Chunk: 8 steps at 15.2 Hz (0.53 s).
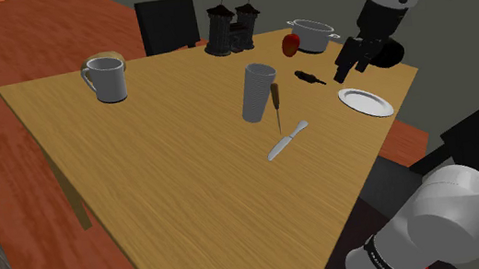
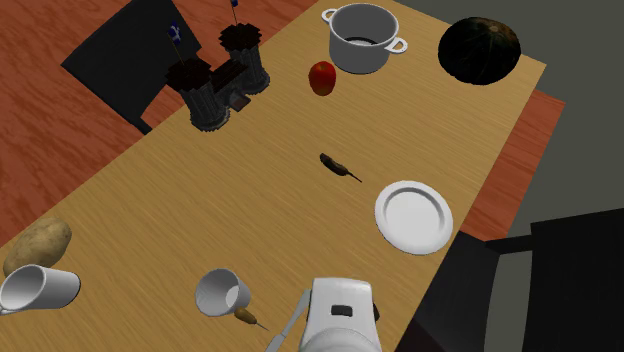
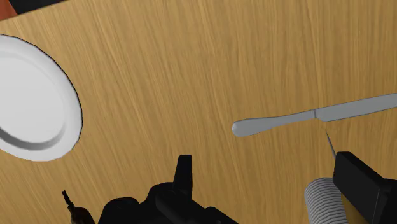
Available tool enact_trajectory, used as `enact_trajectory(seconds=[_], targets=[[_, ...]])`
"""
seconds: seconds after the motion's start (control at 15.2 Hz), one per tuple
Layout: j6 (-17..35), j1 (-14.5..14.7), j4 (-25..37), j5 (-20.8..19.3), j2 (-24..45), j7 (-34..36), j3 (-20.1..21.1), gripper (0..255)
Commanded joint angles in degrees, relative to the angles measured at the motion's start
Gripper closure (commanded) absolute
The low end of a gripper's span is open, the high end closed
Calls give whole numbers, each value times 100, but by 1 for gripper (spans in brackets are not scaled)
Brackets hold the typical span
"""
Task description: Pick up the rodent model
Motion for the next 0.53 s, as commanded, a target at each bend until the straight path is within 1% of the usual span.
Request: enact_trajectory(seconds=[0.0,0.46], targets=[[0,0,0,0,0,0,0,0],[656,-84,282,-362,994,-970,-823,0]])
